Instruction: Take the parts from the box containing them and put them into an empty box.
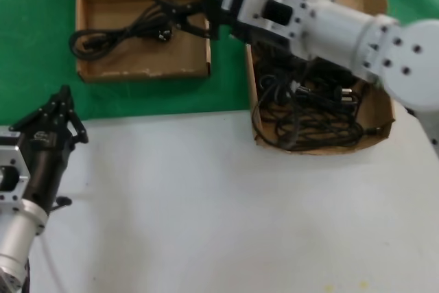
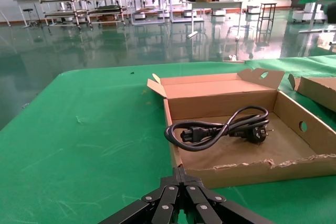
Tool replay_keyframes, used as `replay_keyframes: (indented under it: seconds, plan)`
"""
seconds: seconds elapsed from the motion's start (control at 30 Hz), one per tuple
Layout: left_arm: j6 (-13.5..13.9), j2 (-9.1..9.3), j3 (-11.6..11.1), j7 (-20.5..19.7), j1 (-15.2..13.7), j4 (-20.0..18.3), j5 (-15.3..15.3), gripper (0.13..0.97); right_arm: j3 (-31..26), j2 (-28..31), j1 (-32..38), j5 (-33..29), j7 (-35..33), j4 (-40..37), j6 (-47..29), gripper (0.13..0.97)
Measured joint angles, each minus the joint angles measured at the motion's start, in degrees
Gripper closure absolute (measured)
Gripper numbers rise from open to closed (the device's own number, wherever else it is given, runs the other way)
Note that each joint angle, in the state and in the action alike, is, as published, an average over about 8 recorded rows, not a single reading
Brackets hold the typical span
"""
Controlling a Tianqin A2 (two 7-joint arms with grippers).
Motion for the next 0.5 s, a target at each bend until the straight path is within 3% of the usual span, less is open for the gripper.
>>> replay_keyframes:
  seconds: [0.2, 0.5]
  plan:
    - [0.0, 0.00, 0.0, 0.0, 0.0, 0.0, 0.0, 0.952, 4.6, 3.3, -7.4, 5.5, -0.1, 8.2, 2.5, 0.537]
    - [0.0, 0.00, 0.0, 0.0, 0.0, 0.0, 0.0, 0.952, 11.5, 3.2, -16.7, 19.5, -12.2, 12.0, 5.1, 0.346]
